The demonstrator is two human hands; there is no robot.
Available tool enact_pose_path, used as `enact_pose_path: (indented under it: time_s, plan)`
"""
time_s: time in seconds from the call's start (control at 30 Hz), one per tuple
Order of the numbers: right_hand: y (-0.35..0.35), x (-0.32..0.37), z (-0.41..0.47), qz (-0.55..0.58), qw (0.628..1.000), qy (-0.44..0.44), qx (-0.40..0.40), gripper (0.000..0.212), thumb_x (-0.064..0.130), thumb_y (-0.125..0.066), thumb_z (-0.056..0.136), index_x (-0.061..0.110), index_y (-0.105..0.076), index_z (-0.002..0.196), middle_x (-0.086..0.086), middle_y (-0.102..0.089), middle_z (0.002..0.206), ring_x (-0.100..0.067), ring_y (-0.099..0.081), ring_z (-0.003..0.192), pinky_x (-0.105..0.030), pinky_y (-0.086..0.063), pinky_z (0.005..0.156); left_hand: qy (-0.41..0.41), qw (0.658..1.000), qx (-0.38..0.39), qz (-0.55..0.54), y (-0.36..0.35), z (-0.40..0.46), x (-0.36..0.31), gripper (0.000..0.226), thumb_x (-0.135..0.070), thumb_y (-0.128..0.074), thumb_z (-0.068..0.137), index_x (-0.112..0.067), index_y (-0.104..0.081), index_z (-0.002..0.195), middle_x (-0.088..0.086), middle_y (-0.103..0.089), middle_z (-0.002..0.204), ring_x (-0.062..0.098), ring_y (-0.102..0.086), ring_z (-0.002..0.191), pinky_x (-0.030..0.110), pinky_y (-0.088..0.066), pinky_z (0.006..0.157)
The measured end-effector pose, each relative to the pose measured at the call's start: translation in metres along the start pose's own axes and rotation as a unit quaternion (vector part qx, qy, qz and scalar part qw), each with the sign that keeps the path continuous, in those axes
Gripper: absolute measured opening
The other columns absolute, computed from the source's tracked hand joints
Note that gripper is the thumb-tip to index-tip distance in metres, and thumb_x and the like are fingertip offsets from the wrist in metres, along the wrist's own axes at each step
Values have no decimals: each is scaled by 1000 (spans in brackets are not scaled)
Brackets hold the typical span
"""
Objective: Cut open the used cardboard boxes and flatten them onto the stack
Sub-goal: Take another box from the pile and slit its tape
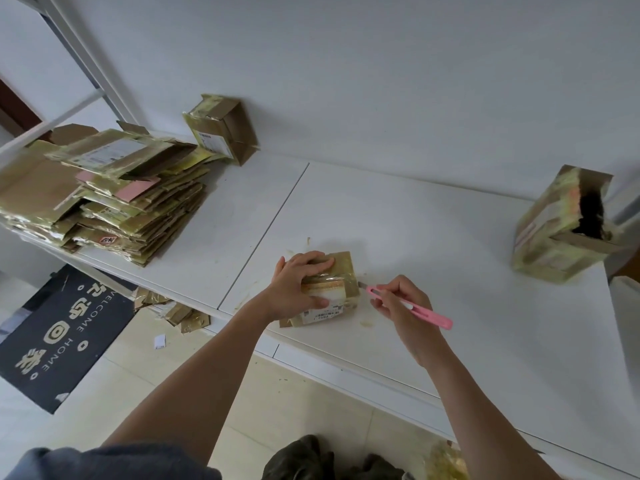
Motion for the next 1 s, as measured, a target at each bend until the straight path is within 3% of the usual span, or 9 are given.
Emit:
enact_pose_path:
  time_s: [0.2, 0.3, 0.43, 0.57, 0.63, 0.73, 0.8, 0.87, 1.0]
  plan:
    - [4, -6, -20, 1, 999, -7, -41, 13, 2, -54, 98, 4, -54, 85, -4, -66, 84, -26, -67, 88, -39, -57, 90, 23, 1000, -9, -2, 0, 3, -2, 79, -26, -81, 76, -32, -43, 144, -18, -33, 145, 7, -24, 139, 32, 10, 117]
    - [12, 0, -22, -94, 987, 57, -120, 8, 7, -52, 99, 13, -53, 96, -1, -59, 79, -22, -58, 70, -35, -54, 68, 79, 994, -52, 53, -1, 4, -7, 84, -50, -80, 71, -39, -41, 145, -12, -38, 142, 14, -31, 135, 35, -13, 114]
    - [40, 0, -14, -443, 876, 124, -143, 10, 9, -53, 96, 13, -60, 101, 0, -58, 93, -21, -56, 90, -38, -49, 66, 188, 975, -119, 24, -8, -4, -13, 94, -76, -65, 68, -35, -37, 148, -2, -42, 116, 21, -41, 119, 42, -42, 100]
    - [60, -13, -6, -629, 777, -17, -24, 41, 5, -51, 94, 19, -52, 133, -1, -53, 117, -21, -46, 115, -34, -51, 77, 188, 975, -122, 9, -12, -13, -16, 71, -60, -62, 85, -33, -40, 147, 2, -49, 116, 24, -48, 116, 43, -49, 92]
    - [59, -10, -4, -645, 760, -77, 26, 56, 8, -53, 92, 24, -42, 144, -2, -49, 124, -21, -42, 120, -33, -48, 87, 185, 972, -139, -32, -10, -16, -18, 61, -46, -66, 88, -30, -45, 144, 3, -56, 120, 19, -55, 108, 38, -50, 90]
    - [38, 4, 2, -623, 780, -56, 2, 59, 12, -52, 93, 26, -36, 148, -6, -48, 127, -25, -42, 121, -34, -44, 95, 211, 962, -144, -92, -6, -20, -17, 64, -37, -72, 85, -22, -41, 140, 4, -62, 111, 19, -59, 95, 38, -52, 84]
    - [14, 16, 7, -511, 860, 0, -13, 47, 13, -47, 99, 22, -44, 145, -7, -57, 124, -22, -52, 115, -34, -43, 100, 248, 951, -127, -134, -6, -22, -15, 74, -37, -74, 83, -15, -35, 142, 4, -62, 103, 25, -64, 94, 43, -54, 86]
    - [-15, 28, 11, -364, 931, -3, 2, 43, 19, -48, 102, 26, -45, 145, -4, -63, 118, -11, -61, 98, -19, -48, 87, 269, 940, -115, -173, -5, -23, -14, 76, -36, -75, 84, -11, -35, 144, 2, -62, 96, 25, -67, 84, 42, -56, 83]
    - [-59, 36, 20, -324, 945, 12, 48, 45, 19, -51, 101, 22, -46, 146, 2, -60, 119, -8, -59, 93, 2, -40, 70, 273, 918, -142, -249, 3, -22, -10, 61, -34, -70, 88, -11, -43, 138, 1, -65, 92, 26, -70, 65, 40, -60, 78]
Point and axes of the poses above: each hand's wrist, its own z-axis towards the middle knuckle, its own y-axis out of the back of the hand, x = y × z, the point moved 1 cm from there along z, towards the middle knuckle
